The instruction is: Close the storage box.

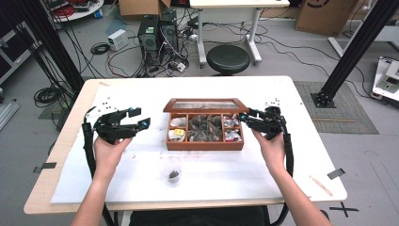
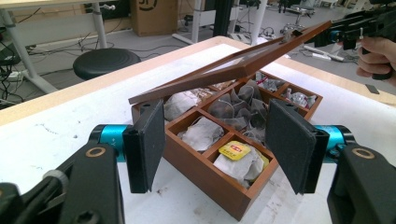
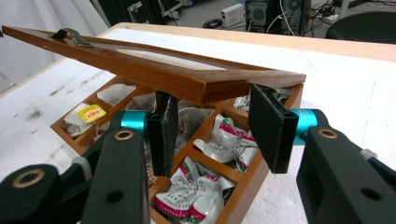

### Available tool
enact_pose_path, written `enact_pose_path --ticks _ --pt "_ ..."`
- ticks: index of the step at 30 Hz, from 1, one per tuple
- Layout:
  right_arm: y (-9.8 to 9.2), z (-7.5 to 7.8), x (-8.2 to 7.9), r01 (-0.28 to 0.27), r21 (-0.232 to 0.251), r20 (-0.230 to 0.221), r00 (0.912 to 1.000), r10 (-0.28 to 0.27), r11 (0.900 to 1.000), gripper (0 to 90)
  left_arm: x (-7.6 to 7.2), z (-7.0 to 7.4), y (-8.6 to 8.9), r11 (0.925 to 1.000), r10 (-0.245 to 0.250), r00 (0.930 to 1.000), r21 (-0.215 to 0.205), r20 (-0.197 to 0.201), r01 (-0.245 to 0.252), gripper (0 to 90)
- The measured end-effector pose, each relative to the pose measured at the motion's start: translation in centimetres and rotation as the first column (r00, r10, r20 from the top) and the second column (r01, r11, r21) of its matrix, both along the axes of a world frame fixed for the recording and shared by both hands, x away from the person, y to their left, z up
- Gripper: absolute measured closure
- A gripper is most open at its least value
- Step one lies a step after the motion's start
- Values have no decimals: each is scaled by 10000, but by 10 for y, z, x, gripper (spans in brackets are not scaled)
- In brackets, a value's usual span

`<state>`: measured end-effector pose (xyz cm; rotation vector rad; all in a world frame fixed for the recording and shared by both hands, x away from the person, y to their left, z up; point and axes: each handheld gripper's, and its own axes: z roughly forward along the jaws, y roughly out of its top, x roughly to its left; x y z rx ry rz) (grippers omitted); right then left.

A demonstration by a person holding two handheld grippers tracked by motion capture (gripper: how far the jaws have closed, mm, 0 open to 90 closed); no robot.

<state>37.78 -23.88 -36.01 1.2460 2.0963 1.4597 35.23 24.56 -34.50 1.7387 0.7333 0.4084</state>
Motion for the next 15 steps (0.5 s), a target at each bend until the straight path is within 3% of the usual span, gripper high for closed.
enact_pose_path --ticks 15 --pt "0 -13 -10 -45 -346 164 9999 51 9994 556 0 0 0 10000 -8 10000 15 24 8 382"
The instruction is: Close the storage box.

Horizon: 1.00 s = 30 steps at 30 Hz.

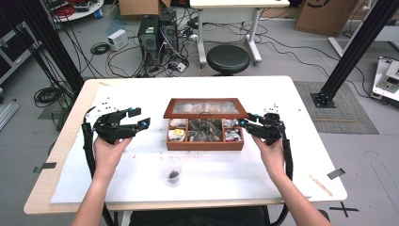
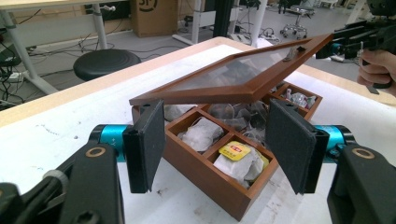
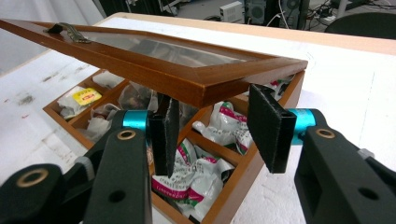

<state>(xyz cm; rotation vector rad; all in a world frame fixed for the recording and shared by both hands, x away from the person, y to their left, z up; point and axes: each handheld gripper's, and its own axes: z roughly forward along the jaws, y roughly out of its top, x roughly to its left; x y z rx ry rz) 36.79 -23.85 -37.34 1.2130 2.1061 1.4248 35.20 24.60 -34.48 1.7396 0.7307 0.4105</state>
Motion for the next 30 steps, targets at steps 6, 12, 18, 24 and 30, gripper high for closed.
enact_pose_path --ticks 6,12,18,24,30 --pt "0 -5 -4 -14 -195 0 10000 14 9998 562 0 0 0 10000 4 10000 -14 -5 -4 382" --pt "1 -9 -8 -46 -362 -64 10000 44 9993 565 0 0 1 10000 7 10000 -7 -23 -7 382" --pt "2 -14 -10 -89 -477 -126 9999 83 9988 579 -1 0 2 10000 32 10000 -5 10 -32 382" --pt "2 -17 -14 -141 -530 -222 9997 129 9985 579 0 -1 3 10000 42 10000 -34 -25 -42 382" --pt "2 -20 -18 -157 -624 -200 9997 144 9979 579 0 -1 2 10000 37 10000 -45 -37 -37 382"
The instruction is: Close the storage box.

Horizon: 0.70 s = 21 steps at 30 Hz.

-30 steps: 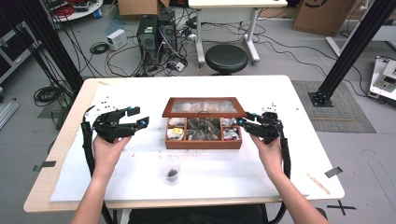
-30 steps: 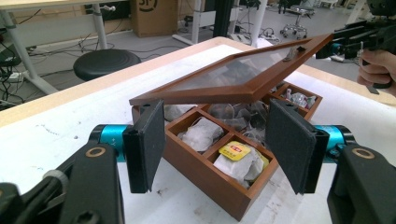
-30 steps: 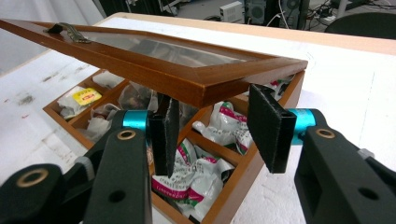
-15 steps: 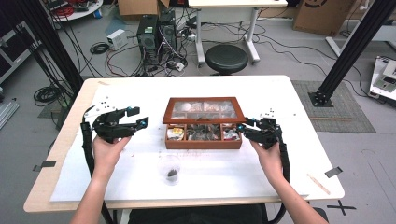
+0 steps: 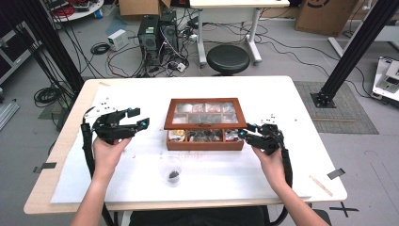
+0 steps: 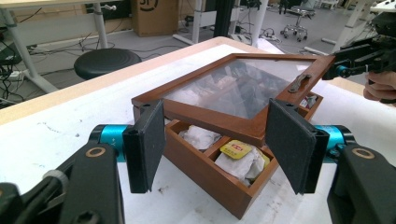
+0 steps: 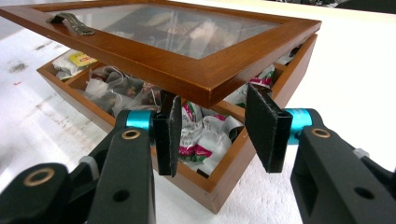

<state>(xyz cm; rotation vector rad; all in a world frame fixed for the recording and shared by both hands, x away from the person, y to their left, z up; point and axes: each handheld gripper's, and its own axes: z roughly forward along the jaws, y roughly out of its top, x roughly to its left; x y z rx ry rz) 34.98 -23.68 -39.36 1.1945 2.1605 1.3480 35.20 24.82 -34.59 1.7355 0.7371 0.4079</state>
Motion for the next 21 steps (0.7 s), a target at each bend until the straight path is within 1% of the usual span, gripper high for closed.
enact_pose_path --ticks 6,10,13,21 --pt "-1 -3 -3 -17 -103 -53 10000 16 9999 579 0 0 0 10000 -9 10000 -7 -2 9 382" --pt "-1 -6 -5 -27 -176 -186 9998 24 9998 579 0 0 0 10000 -19 10000 -16 -15 19 383" --pt "-1 -8 -5 -34 -246 -174 9998 30 9997 579 1 0 -1 10000 -42 10000 36 -17 42 382" --pt "-1 -12 -6 -44 -339 -361 9993 31 9994 580 1 -1 0 10000 -32 10000 -10 -29 32 382"
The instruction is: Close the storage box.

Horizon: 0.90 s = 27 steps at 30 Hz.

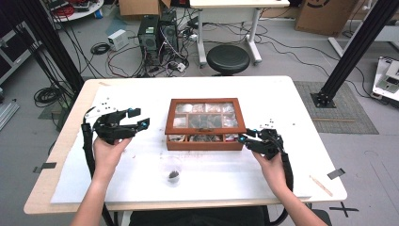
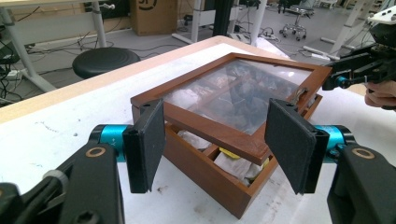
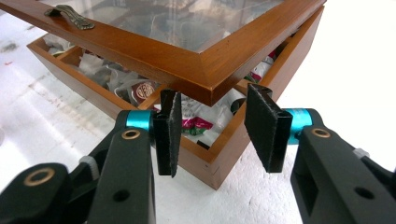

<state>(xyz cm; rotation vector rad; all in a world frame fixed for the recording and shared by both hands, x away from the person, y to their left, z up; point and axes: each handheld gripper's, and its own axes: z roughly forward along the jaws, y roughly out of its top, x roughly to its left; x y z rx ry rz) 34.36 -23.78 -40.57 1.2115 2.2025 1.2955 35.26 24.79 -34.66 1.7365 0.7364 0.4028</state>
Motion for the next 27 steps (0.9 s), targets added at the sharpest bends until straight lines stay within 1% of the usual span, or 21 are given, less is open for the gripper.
enact_pose_path --ticks 27 --pt "1 -12 -2 -62 -500 -366 9993 44 9987 580 4 -2 1 10000 7 10000 14 -83 -6 383"
